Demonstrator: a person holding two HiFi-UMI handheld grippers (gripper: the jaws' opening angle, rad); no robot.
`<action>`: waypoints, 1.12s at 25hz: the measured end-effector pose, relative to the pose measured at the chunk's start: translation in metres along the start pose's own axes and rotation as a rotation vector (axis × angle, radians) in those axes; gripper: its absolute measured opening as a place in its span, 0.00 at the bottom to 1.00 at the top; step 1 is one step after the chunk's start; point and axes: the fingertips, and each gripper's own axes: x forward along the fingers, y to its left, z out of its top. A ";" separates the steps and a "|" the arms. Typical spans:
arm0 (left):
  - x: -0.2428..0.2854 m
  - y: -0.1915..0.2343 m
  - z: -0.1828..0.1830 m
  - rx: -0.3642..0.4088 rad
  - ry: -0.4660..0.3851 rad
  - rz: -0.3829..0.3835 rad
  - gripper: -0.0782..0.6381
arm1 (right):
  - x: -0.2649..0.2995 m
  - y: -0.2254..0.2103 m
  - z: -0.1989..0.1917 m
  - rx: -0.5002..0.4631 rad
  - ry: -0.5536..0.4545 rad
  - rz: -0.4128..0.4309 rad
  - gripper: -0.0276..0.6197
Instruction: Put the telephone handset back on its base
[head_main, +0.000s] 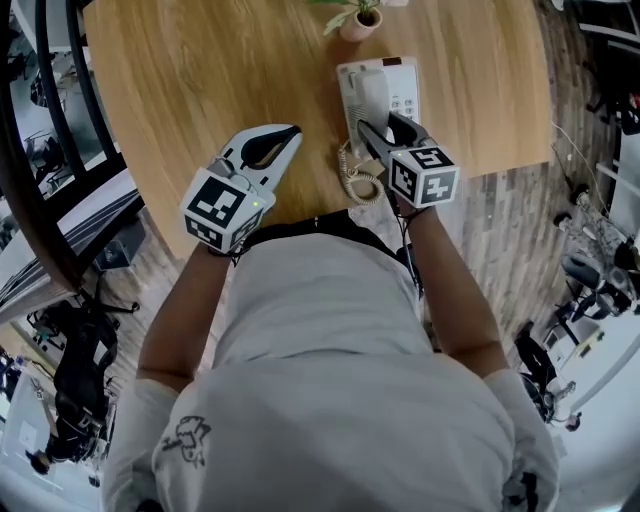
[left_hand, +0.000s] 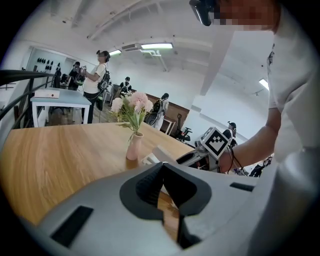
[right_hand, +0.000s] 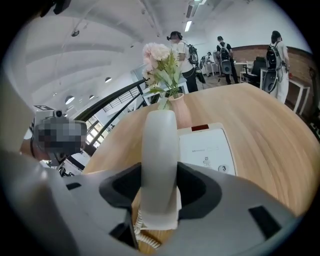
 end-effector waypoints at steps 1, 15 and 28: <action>0.001 0.002 0.000 -0.002 0.001 0.000 0.12 | 0.003 -0.001 -0.001 0.002 0.008 -0.003 0.39; 0.011 0.021 -0.012 -0.050 0.020 0.002 0.12 | 0.031 -0.011 -0.011 0.033 0.073 -0.074 0.39; 0.000 0.021 -0.016 -0.060 0.018 0.024 0.12 | 0.031 -0.002 -0.011 -0.017 0.066 -0.119 0.42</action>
